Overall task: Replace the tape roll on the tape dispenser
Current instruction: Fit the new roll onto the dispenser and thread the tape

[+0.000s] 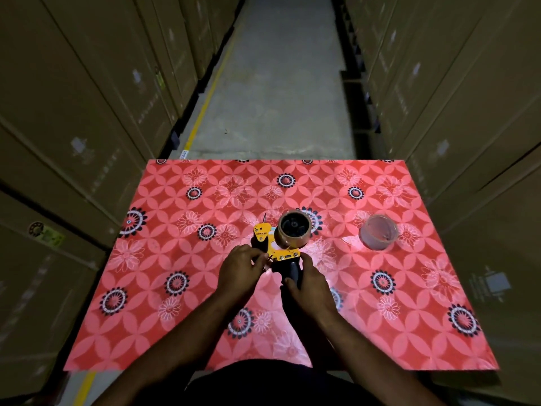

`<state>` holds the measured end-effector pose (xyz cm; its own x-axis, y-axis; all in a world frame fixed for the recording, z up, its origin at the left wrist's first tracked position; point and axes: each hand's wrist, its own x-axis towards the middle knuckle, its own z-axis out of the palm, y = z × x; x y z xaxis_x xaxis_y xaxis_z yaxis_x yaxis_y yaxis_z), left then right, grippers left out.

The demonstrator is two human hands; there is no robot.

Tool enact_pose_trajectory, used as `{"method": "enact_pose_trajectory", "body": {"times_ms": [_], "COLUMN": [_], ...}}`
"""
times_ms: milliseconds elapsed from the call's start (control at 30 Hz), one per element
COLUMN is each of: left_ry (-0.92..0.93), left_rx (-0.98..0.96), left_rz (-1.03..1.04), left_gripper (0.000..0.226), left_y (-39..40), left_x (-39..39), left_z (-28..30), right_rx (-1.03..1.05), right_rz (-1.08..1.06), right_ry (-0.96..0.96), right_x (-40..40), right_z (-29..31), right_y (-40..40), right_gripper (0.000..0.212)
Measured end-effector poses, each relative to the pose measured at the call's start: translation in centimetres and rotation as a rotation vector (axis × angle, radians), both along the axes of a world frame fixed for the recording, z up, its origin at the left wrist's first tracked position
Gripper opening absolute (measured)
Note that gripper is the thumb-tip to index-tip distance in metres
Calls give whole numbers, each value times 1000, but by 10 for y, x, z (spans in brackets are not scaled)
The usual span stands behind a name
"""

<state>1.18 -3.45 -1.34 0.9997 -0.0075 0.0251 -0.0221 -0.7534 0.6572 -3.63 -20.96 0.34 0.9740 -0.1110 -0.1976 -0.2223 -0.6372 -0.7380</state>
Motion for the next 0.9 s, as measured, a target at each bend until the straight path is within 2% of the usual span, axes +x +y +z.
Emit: {"method": "enact_pose_trajectory", "body": {"times_ms": [133, 200, 300, 400, 600, 667, 767, 900], "left_ry": [35, 70, 171, 223, 299, 321, 317, 295], "left_rx": [1, 149, 389, 505, 568, 541, 503, 407], "left_rz": [41, -12, -93, -53, -65, -84, -114, -230], "left_gripper": [27, 24, 37, 33, 39, 41, 30, 38], "left_y": [-17, -29, -46, -61, -69, -68, -65, -52], "left_x": [23, 44, 67, 75, 84, 86, 87, 89], "left_z": [22, 30, 31, 23, 23, 23, 24, 28], "right_rx": [-10, -5, -4, -14, -11, -35, -121, -287], "right_rz": [9, 18, 31, 39, 36, 39, 93, 175], "right_ry": [-5, -3, 0, 7, 22, -8, -86, -162], "right_x": [2, 1, 2, 3, 4, 4, 1, -2], "right_z": [1, 2, 2, -1, -8, -10, -14, -21], "right_y": [-1, -1, -3, -5, -6, -6, -4, 1], "right_gripper": [55, 55, 53, 54, 55, 63, 80, 68]}}
